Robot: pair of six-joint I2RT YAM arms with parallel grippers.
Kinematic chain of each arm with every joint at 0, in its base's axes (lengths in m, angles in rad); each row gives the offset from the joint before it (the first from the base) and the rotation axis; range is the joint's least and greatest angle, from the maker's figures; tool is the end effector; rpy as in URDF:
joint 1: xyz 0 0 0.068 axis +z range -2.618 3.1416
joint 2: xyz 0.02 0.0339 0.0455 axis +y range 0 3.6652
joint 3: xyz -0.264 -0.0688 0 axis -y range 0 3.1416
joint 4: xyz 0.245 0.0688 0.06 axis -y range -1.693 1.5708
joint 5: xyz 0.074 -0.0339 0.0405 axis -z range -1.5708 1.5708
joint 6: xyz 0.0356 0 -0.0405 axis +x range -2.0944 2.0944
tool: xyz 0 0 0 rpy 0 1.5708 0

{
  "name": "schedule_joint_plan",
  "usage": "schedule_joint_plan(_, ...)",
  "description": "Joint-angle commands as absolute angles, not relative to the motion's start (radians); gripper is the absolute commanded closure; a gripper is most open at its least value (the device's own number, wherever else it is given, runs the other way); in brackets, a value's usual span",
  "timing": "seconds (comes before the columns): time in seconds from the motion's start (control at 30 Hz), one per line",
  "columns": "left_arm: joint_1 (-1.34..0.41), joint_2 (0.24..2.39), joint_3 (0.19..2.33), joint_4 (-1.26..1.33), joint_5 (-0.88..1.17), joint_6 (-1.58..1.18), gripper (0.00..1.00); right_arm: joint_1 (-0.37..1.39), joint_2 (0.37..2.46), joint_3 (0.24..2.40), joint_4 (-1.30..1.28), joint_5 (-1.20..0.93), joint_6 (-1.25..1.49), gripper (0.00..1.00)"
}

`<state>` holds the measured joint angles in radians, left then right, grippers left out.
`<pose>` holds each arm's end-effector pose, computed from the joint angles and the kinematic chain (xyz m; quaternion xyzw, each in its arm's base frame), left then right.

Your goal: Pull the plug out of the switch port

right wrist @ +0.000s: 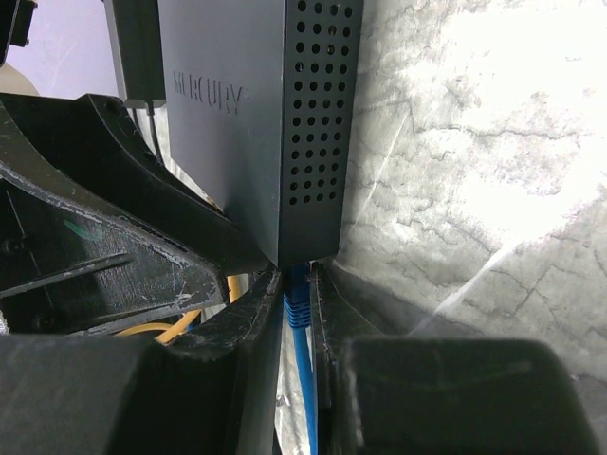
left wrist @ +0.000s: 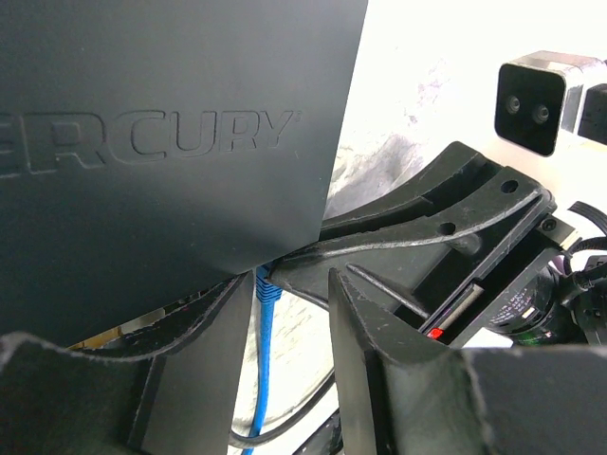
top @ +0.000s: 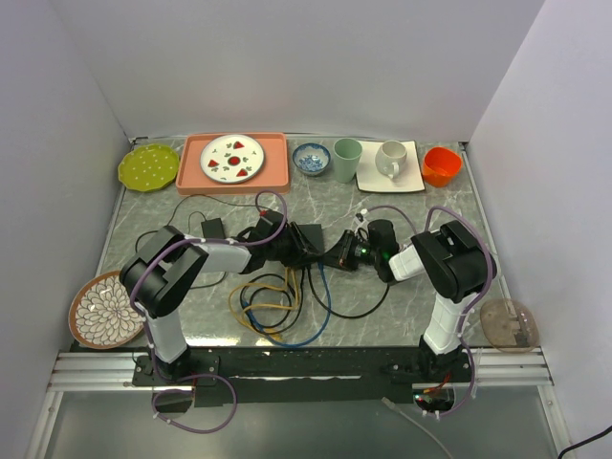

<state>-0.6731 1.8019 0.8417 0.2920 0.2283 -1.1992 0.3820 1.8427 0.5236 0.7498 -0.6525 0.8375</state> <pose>0.2729 -0.2279 0.1368 -0.1845 0.8762 -0.4097 0.1744 0.2668 0.1305 0.0903 0.0377 0.8442 0.4909 0.2118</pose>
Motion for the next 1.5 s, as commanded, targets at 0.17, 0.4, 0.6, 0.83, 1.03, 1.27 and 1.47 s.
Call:
schedule_joint_plan(0.17, -0.632, 1.723, 0.831, 0.314, 0.078, -1.157, 0.54, 0.417, 1.836, 0.544, 0.419, -0.664, 0.792, 0.72)
schedule_joint_plan(0.4, -0.617, 1.588, 0.861, 0.233, 0.026, -1.078, 0.54, 0.411, 1.718, 0.615, 0.296, -0.591, 0.79, 0.48)
schedule_joint_plan(0.6, -0.588, 1.562, 0.861, 0.193, -0.024, -1.081, 0.54, 0.387, 1.706, 0.578, 0.297, -0.571, 0.824, 0.47)
schedule_joint_plan(0.83, -0.569, 1.676, 0.861, 0.195, -0.023, -1.111, 0.56, 0.336, 1.813, 0.517, 0.538, -0.673, 0.986, 0.53)
schedule_joint_plan(1.03, -0.569, 1.709, 0.821, 0.236, -0.009, -1.123, 0.57, 0.321, 1.878, 0.522, 0.66, -0.699, 1.065, 0.56)
schedule_joint_plan(1.27, -0.569, 1.713, 0.816, 0.232, -0.009, -1.118, 0.57, 0.321, 1.905, 0.561, 0.686, -0.687, 1.104, 0.58)
schedule_joint_plan(1.47, -0.569, 1.718, 0.816, 0.229, -0.009, -1.115, 0.57, 0.31, 1.927, 0.574, 0.727, -0.67, 1.149, 0.59)
